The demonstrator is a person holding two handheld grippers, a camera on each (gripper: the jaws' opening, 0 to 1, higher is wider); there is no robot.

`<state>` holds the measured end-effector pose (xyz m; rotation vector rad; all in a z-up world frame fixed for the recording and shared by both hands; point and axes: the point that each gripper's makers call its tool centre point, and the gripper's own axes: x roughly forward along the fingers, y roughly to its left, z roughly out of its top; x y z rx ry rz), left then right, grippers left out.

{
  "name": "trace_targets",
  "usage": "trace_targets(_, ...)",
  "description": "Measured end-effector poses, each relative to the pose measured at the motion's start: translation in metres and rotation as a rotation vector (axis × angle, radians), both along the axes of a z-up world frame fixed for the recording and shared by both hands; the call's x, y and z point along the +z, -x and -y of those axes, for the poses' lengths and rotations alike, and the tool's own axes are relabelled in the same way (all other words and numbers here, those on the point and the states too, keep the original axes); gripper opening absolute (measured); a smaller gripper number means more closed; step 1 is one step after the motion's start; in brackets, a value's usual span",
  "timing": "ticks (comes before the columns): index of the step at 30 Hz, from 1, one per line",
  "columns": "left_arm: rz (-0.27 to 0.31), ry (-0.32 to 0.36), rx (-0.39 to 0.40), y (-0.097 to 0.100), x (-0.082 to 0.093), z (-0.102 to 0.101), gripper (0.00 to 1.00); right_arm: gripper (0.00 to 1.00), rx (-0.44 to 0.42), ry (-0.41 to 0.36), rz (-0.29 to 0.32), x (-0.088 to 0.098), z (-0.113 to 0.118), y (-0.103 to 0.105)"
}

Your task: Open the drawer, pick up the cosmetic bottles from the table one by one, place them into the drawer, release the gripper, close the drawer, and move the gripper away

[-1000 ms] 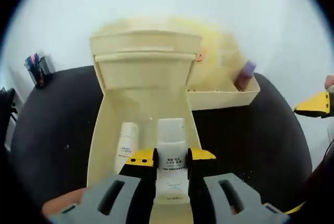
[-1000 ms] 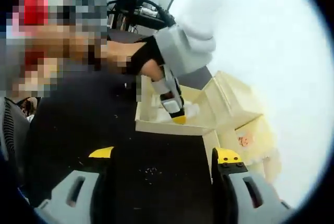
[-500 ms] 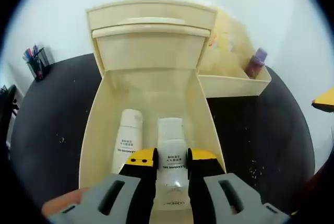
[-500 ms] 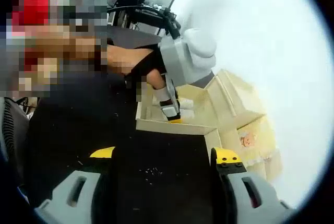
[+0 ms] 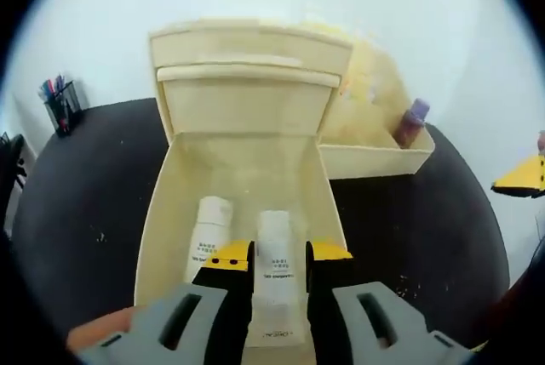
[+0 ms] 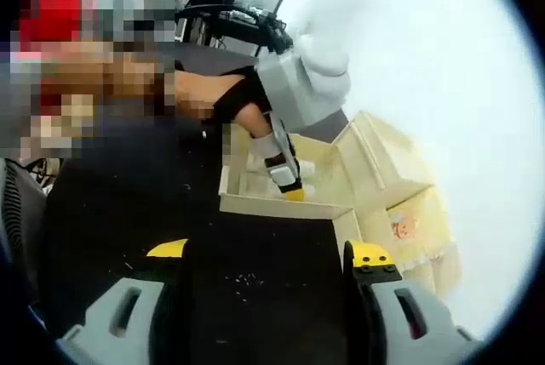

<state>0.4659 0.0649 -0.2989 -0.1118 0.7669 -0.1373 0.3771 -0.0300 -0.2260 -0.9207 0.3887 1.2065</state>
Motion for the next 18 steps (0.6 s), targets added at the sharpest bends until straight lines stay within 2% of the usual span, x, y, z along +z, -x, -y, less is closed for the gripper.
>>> trace_targets(4,0.043,0.013,0.006,0.001,0.014,-0.006,0.20,0.67,0.007,-0.003,0.005,0.002,-0.001,0.001)
trace_targets(9,0.121,0.140,0.008,0.012,0.043,-0.009,0.23,0.67,-0.001,-0.019,0.014,0.007,0.000,0.000)
trace_targets(13,0.163,0.144,0.011,0.021,0.059,-0.021,0.26,0.67,-0.009,-0.016,0.020,0.006,0.002,-0.002)
trace_targets(17,0.255,0.167,-0.002,0.036,0.079,-0.026,0.30,0.67,-0.019,-0.014,0.026,0.005,0.002,-0.006)
trace_targets(18,0.298,0.173,-0.013,0.042,0.087,-0.027,0.32,0.67,-0.020,-0.013,0.026,0.005,0.002,-0.006)
